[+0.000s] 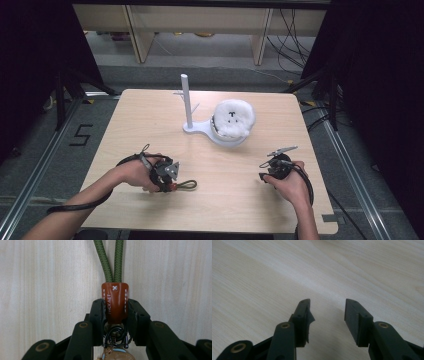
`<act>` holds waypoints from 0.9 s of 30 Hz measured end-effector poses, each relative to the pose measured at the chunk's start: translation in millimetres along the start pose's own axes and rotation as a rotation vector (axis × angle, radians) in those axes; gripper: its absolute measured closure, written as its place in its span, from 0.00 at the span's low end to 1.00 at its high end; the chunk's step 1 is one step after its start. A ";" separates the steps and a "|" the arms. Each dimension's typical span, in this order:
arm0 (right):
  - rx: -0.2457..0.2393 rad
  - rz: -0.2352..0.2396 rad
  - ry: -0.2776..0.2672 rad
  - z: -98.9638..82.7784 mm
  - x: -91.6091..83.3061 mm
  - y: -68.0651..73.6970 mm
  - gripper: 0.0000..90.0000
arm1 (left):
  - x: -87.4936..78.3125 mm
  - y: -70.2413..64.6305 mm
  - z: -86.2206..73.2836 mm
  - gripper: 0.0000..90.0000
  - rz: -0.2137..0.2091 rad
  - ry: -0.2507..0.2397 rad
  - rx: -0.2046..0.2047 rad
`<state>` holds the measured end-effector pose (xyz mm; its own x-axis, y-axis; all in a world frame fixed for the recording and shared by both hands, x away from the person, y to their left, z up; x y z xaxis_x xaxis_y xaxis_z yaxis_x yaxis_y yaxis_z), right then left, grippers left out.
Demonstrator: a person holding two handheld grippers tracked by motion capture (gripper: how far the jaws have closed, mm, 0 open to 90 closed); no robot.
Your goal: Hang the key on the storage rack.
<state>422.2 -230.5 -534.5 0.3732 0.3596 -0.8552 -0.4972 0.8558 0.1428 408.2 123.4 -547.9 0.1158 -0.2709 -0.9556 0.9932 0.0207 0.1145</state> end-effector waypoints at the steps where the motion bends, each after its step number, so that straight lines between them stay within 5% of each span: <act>1: 0.021 0.003 0.001 -0.4 -0.1 2.0 0.63 | 0.7 -1.3 1.0 0.75 0.005 -0.026 -0.026; 4: 0.020 0.000 0.002 -0.3 -0.6 1.7 0.63 | -2.4 -0.3 -1.0 0.76 0.014 -0.035 -0.023; 6: 0.007 -0.004 0.005 -0.2 -1.1 0.3 0.63 | -2.1 -1.8 1.5 0.76 0.028 -0.088 -0.066; 16: -0.009 -0.006 -0.011 1.1 -0.7 -1.9 0.63 | -11.0 2.9 1.1 0.76 0.096 -0.228 -0.149; 27: -0.010 -0.015 -0.028 2.8 -1.6 -2.4 0.63 | -31.2 11.4 -5.5 0.76 0.195 -0.463 -0.295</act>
<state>425.0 -232.0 -532.1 0.4024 0.3573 -0.8429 -0.4994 0.8573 0.1250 416.0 137.4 -518.3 0.3456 -0.6266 -0.6986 0.9229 0.3618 0.1320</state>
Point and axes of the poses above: each handheld gripper's, and its own axes: x roughly forward along the jaws, z roughly out of its top, y roughly to its left, the point moved 7 cm from there along x, roughly forward along the jaws, and after that the axes turned 5 degrees about z, right-handed, at the moved point
